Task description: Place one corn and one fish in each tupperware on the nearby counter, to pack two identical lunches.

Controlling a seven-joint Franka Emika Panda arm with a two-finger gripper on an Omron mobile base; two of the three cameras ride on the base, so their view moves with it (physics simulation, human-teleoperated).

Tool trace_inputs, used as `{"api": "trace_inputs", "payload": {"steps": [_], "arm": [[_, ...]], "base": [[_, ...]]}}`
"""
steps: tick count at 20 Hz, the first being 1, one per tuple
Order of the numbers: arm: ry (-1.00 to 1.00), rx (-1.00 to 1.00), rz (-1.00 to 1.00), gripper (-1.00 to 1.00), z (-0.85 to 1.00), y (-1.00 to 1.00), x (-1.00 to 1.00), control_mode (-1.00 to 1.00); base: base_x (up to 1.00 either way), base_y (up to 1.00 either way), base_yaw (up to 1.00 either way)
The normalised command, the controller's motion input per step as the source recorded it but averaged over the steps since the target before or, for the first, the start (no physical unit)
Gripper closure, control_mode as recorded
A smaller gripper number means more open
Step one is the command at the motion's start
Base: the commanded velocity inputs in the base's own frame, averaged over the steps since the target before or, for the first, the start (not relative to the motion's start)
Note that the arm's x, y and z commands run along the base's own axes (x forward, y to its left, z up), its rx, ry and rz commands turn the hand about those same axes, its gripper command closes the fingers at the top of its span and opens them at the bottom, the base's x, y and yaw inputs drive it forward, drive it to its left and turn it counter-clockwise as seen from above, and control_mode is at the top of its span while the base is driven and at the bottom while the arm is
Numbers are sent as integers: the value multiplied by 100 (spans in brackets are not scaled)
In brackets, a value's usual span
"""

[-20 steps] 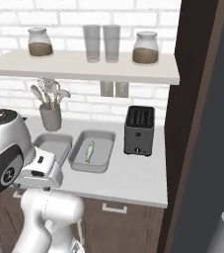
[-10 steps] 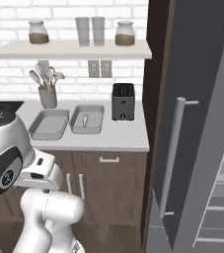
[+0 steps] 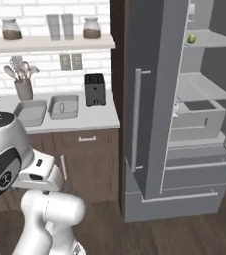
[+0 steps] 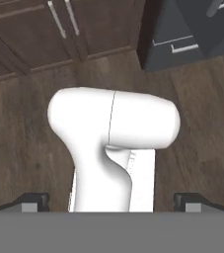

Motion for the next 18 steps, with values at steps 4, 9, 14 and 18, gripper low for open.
{"api": "trace_inputs", "payload": {"steps": [4, 9, 14, 18], "arm": [[0, 0, 0, -100, 0, 0, 0, 100], [0, 0, 0, -100, 0, 0, 0, 100], [0, 0, 0, -100, 0, 0, 0, 100], [0, 0, 0, -100, 0, 0, 0, 100]], "base": [[-33, -100, -41], [0, -100, -19], [18, -100, -3], [67, -75, -44]]}}
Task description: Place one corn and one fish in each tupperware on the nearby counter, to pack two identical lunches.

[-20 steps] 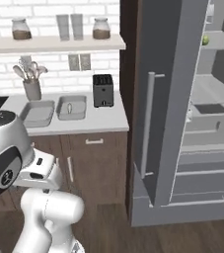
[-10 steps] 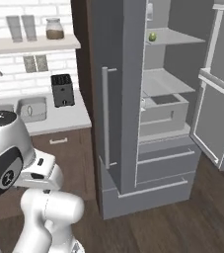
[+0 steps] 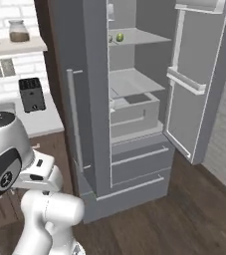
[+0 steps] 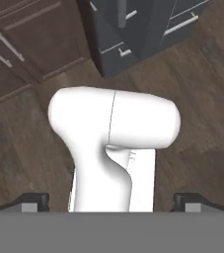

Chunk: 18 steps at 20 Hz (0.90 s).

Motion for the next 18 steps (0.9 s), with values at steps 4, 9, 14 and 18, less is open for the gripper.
{"api": "trace_inputs", "payload": {"steps": [4, 9, 14, 18], "arm": [[0, 0, 0, -100, 0, 0, 0, 100], [0, 0, 0, -100, 0, 0, 0, 100], [0, 0, 0, -100, 0, 0, 0, 100], [0, 0, 0, -100, 0, 0, 0, 100]], "base": [[26, -26, -70], [10, -62, -64], [78, -58, -34], [100, -41, -2]]}}
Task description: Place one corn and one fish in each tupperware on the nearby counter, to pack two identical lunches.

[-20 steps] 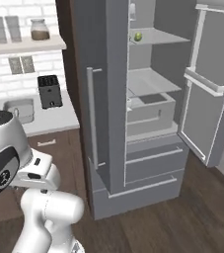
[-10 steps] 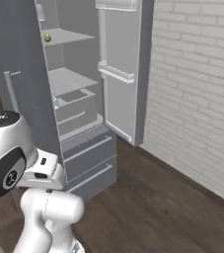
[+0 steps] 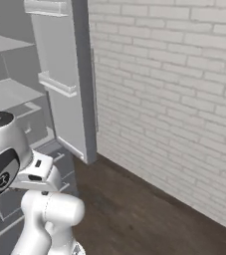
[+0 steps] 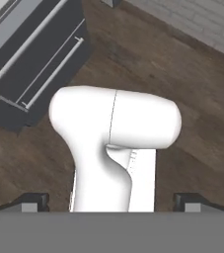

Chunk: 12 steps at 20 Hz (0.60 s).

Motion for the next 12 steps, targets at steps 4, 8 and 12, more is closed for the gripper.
{"api": "trace_inputs", "payload": {"steps": [4, 8, 12], "arm": [[0, 0, 0, -100, 0, 0, 0, 100], [0, 0, 0, -100, 0, 0, 0, 100], [0, 0, 0, -100, 0, 0, 0, 100]], "base": [[89, -32, 13], [49, -4, 76], [40, 0, 100]]}}
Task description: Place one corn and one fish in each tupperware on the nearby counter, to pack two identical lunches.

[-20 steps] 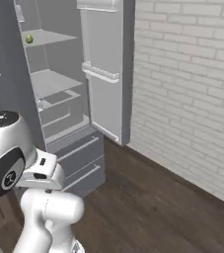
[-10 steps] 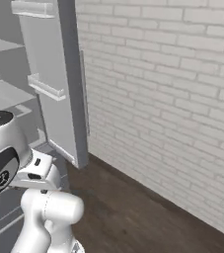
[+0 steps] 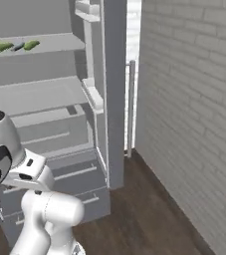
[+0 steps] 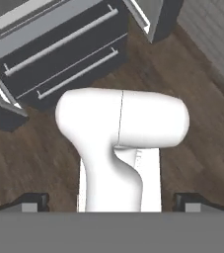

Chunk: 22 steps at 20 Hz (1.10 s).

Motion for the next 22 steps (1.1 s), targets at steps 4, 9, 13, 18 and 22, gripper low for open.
{"api": "trace_inputs", "payload": {"steps": [4, 9, 13, 18, 22], "arm": [[0, 0, 0, -100, 0, 0, 0, 100], [0, 0, 0, -100, 0, 0, 0, 100], [0, 0, 0, -100, 0, 0, 0, 100], [0, 0, 0, -100, 0, 0, 0, 100], [0, 0, 0, -100, 0, 0, 0, 100]], "base": [[28, -28, 90], [1, -89, 46], [63, -23, 41], [65, 0, 41], [18, 2, 11]]}}
